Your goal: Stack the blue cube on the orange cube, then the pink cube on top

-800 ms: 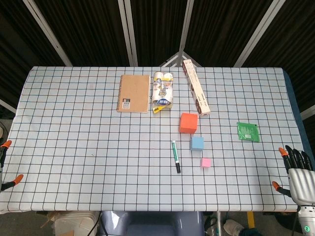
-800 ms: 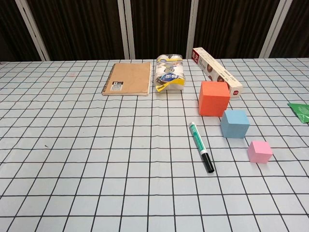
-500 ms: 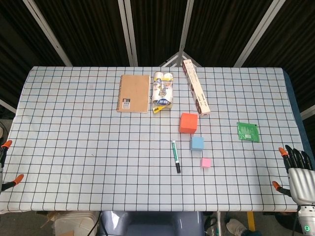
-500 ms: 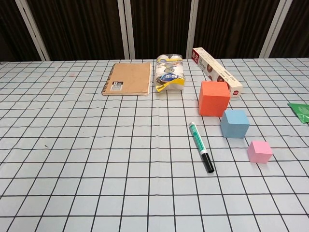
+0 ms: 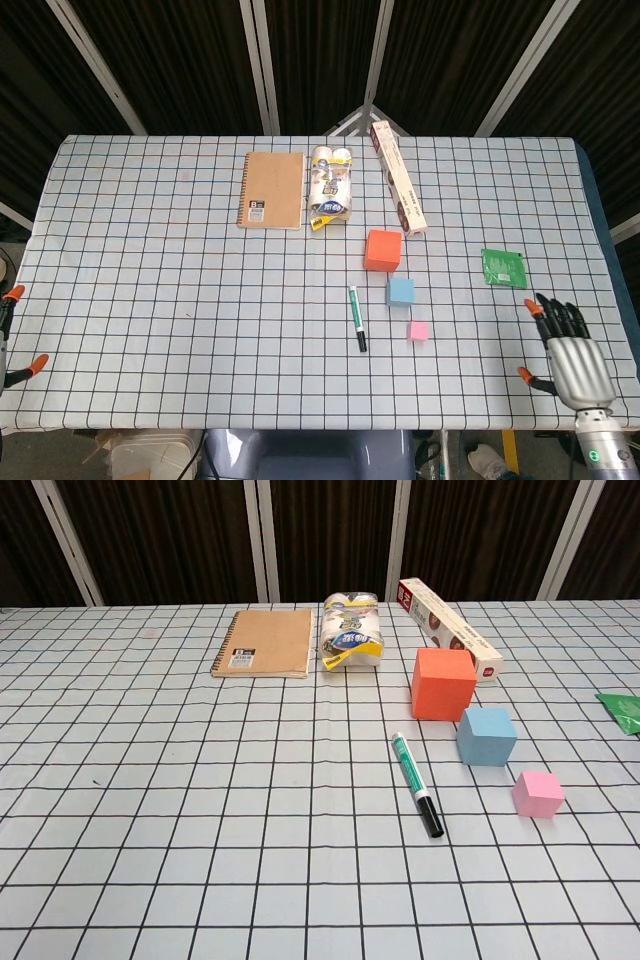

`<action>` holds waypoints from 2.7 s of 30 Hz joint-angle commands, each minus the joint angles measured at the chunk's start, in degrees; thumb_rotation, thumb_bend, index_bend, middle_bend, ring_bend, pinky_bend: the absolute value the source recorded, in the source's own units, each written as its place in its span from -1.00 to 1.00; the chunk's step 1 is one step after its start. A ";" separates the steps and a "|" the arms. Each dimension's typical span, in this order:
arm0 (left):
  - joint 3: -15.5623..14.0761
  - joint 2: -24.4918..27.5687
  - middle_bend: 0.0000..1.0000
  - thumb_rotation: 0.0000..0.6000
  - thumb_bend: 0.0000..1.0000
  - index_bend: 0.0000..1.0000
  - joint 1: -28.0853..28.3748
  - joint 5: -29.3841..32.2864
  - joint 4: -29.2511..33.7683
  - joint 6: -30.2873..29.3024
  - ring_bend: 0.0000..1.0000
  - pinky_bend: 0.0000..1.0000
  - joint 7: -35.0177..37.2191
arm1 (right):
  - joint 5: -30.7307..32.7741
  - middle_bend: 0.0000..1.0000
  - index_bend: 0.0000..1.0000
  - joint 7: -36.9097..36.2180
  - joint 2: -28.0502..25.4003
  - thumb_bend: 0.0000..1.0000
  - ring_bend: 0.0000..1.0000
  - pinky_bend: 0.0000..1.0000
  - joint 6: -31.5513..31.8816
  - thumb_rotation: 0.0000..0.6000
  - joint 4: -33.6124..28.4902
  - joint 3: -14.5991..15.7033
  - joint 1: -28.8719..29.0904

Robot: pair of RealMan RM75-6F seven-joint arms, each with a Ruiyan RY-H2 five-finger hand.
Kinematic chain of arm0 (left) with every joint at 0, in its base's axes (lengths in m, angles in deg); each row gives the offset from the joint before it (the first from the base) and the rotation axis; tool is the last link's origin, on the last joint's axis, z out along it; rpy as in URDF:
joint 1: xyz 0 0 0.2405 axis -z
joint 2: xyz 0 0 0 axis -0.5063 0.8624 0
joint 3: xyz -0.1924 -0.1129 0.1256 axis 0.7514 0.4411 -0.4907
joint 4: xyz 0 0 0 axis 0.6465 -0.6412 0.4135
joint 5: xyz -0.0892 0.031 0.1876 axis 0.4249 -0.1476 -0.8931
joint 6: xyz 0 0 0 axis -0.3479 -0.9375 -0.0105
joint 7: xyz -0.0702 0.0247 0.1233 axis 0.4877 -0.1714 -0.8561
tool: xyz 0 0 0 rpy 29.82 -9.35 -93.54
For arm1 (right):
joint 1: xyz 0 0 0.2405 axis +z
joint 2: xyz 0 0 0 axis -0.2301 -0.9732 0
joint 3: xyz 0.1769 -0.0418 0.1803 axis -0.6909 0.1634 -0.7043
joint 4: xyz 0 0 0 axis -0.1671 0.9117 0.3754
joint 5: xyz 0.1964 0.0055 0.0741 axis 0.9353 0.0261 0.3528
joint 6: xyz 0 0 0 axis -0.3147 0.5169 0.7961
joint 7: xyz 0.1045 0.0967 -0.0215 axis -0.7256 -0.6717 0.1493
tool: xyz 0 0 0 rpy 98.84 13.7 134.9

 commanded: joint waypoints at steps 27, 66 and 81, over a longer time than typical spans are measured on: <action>1.56 1.48 -1.00 1.00 -0.74 -0.84 1.03 3.12 -0.73 2.46 -1.00 -1.00 3.59 | 33.09 -1.00 -0.50 27.72 18.93 -0.51 -1.00 -1.00 -18.46 1.00 0.02 -12.48 26.30; 2.07 0.58 -1.00 1.00 -0.74 -0.84 1.70 5.65 -0.36 2.73 -1.00 -1.00 0.53 | 34.85 -1.00 -0.07 21.70 25.20 -0.24 -1.00 -1.00 -19.40 1.00 11.83 -10.07 31.07; 1.67 0.99 -1.00 1.00 -0.74 -0.84 1.52 4.91 -0.20 2.59 -1.00 -1.00 1.48 | 35.04 -1.00 -0.05 25.02 16.43 -0.22 -1.00 -1.00 -13.89 1.00 1.15 -11.11 29.86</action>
